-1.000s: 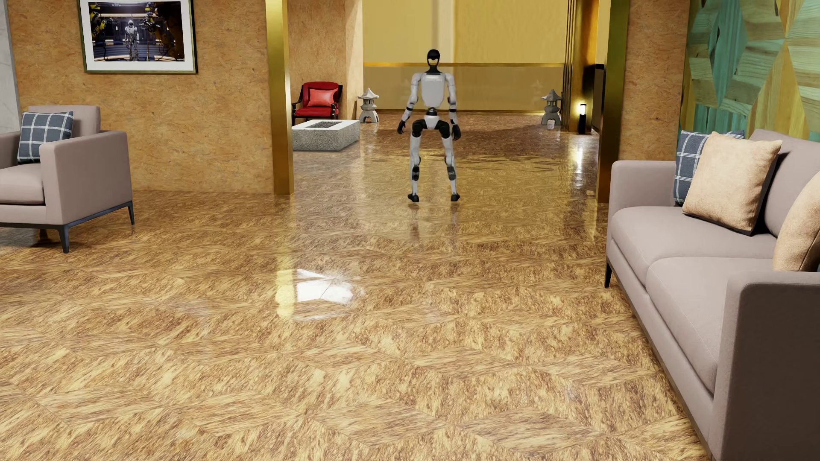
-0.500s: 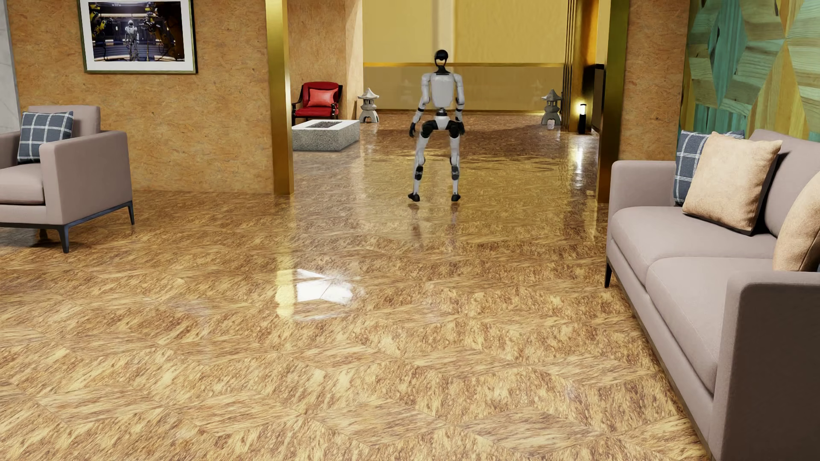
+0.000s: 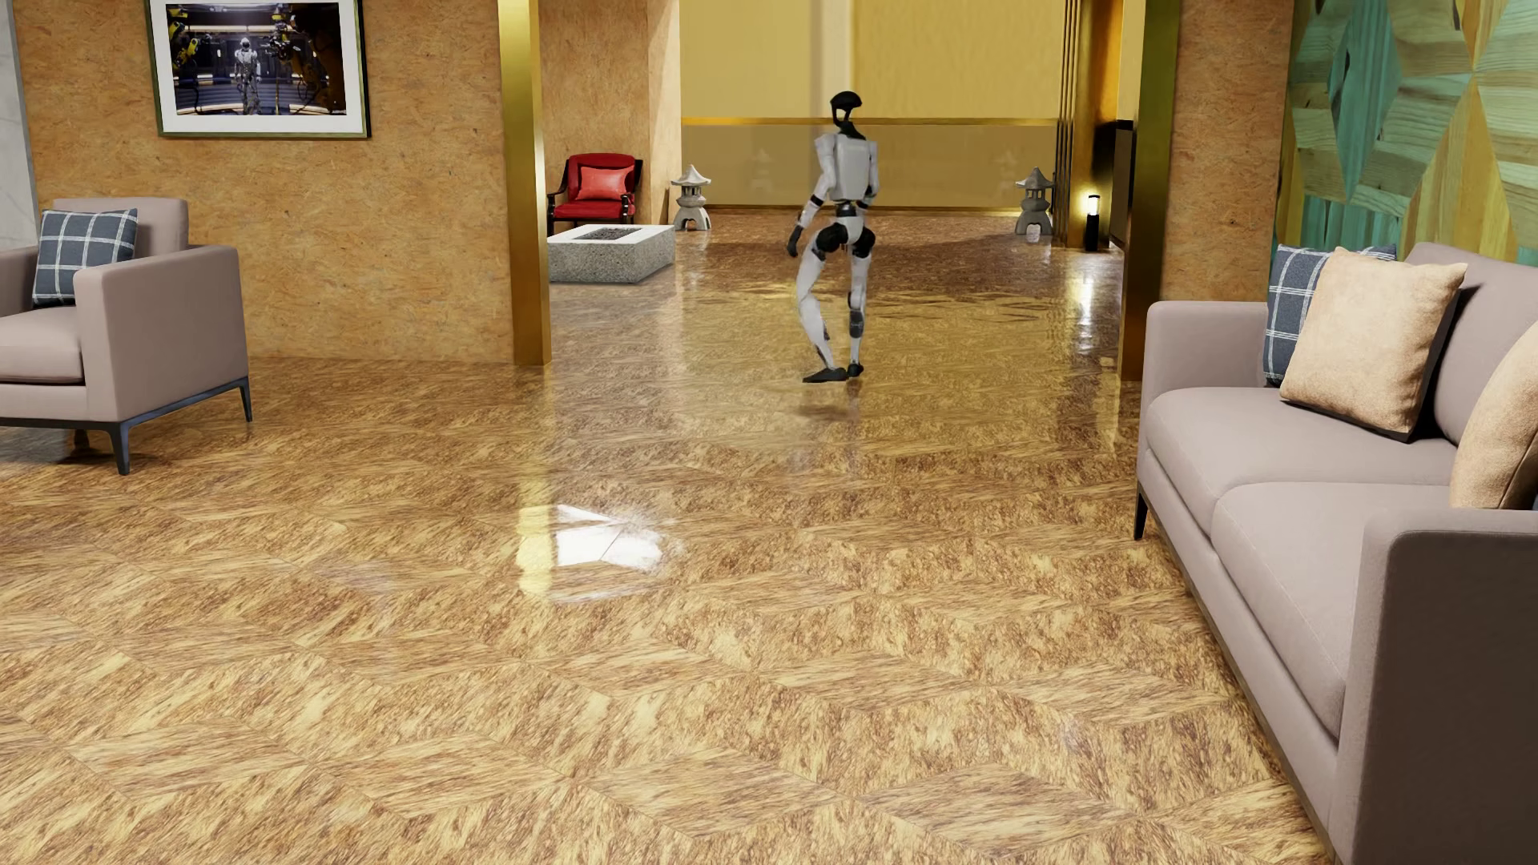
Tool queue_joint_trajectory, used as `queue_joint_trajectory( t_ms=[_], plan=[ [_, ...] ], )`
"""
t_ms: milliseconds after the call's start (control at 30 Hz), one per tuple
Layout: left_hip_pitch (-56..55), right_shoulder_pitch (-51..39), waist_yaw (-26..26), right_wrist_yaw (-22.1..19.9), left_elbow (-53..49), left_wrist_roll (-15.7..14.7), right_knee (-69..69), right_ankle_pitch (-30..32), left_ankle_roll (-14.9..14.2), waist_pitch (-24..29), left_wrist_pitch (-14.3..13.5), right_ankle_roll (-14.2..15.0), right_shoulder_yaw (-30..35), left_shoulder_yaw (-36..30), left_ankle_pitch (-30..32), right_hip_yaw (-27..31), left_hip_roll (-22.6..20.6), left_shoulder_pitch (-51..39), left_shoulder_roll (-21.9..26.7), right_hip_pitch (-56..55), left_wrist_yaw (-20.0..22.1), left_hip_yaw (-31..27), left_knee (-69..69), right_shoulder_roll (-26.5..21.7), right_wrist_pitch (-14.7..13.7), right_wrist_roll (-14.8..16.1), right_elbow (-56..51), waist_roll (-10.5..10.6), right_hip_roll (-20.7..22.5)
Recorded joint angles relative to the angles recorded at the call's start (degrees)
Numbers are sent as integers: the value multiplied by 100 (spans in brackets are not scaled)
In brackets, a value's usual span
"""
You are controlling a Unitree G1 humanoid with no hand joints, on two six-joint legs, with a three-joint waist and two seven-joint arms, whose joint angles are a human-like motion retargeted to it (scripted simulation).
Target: Turn around
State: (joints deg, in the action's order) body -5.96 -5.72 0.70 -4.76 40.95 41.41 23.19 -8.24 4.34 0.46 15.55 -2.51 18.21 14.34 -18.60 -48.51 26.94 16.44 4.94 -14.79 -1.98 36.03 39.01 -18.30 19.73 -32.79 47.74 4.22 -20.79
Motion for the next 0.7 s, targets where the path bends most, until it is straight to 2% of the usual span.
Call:
queue_joint_trajectory(
  t_ms=[33, 67, 100, 167, 200, 233, 267, 300, 333, 367, 400, 433, 500, 533, 567, 600, 667, 700],
  plan=[
    [391, 218, -50, -162, 186, 80, -15, 93, 166, -50, 46, 3, -250, -42, 191, -225, 221, -57, 8, 34, -155, 700, -233, 45, -114, 191, -249, 39, -96],
    [729, 438, -91, -281, 297, 162, -56, 207, 27, -93, 31, 16, -465, -107, 818, -474, 324, -114, 19, 98, -318, 1324, -563, 88, -199, 323, -460, 77, -209],
    [885, 657, -101, -387, 333, 264, -78, 332, -960, -120, -49, 35, -665, -202, 864, -729, 249, -175, 45, 163, -486, 1589, -956, 143, -238, 414, -615, 115, -341],
    [708, 1021, -45, -442, 163, 359, -69, 625, -1475, -136, -245, 92, -984, -312, -49, -1279, -131, -308, 84, 305, -627, 1264, -1459, 274, -119, 500, -659, 182, -710],
    [561, 1156, -2, -389, 19, 333, -150, 815, -1516, -128, -360, 103, -1030, -358, -200, -1560, -407, -360, 37, 450, -559, 969, -1560, 291, -19, 463, -538, 180, -971],
    [405, 1245, 52, -303, -117, 304, -167, 936, -1402, -106, -466, 177, -1023, -412, -274, -1701, -724, -383, -20, 563, -356, 695, -1503, 307, 113, 416, -301, 132, -1314],
    [266, 1321, 107, -105, -238, 246, -185, 810, -1252, -86, -549, 166, -846, -399, -357, -1672, -1063, -377, -34, 592, -133, 453, -1441, 310, 232, 279, 4, 55, -1658],
    [154, 1343, 150, 320, -351, 204, -195, 503, -1101, -68, -617, 108, -505, -412, -440, -1464, -1403, -400, -50, 602, 19, 204, -1422, 361, 318, 59, 321, -24, -1917],
    [60, 1373, 148, 780, -459, 158, -145, 123, -955, -49, -648, 191, -244, -440, -526, -870, -1729, -422, -60, 534, 105, -91, -1398, 389, 317, -74, 575, -88, -2096],
    [-31, 1421, 102, 1017, -514, 116, -48, -238, -831, -35, -638, 106, -148, -478, -604, 61, -2004, -471, -63, 360, 225, -446, -1338, 432, 324, -99, 725, -140, -2143],
    [-122, 1471, 34, 984, -515, 1, 25, -532, -733, -26, -644, -123, -190, -480, -666, 1157, -2217, -534, -74, 170, 331, -820, -1257, 516, 392, -75, 789, -180, -1984],
    [-197, 1538, -30, 772, -452, -95, 212, -553, -665, -23, -549, 15, -304, -480, -714, 2213, -2362, -603, -48, -24, 379, -1174, -1176, 648, 460, -34, 760, -205, -1651],
    [-269, 1602, -129, 411, -347, -63, 1000, -535, -584, -10, -395, 343, -520, -655, -746, 4211, -2557, -648, 102, -520, 308, -1737, -1136, 884, 417, 34, 536, -224, -606],
    [-291, 1554, -145, 300, -330, -59, 1531, -461, -575, 2, -399, 494, -585, -715, -755, 4809, -2615, -603, 166, -820, 285, -1911, -1149, 962, 361, 49, 401, -243, -65],
    [-310, 1510, -136, 238, -328, -100, 2042, -408, -588, 17, -409, 587, -617, -747, -769, 4918, -2651, -515, 234, -1130, 248, -2045, -1164, 989, 252, 54, 295, -283, 289],
    [-333, 1389, -130, 215, -326, -141, 2443, -410, -606, 34, -391, 559, -587, -806, -781, 4732, -2698, -444, 267, -1415, 261, -2176, -1185, 1031, 182, 7, 226, -341, 462],
    [-386, 1222, -164, 186, -204, -116, 2800, -350, -629, 76, -303, 220, -386, -952, -810, 4181, -2838, -405, 361, -1875, 301, -2532, -1219, 1022, 63, -225, 6, -494, 637],
    [-414, 1173, -184, 193, -104, -175, 2717, -352, -623, 98, -228, 108, -185, -923, -844, 4017, -2929, -433, 355, -2041, 351, -2755, -1203, 950, 29, -455, -107, -567, 760]
  ],
)
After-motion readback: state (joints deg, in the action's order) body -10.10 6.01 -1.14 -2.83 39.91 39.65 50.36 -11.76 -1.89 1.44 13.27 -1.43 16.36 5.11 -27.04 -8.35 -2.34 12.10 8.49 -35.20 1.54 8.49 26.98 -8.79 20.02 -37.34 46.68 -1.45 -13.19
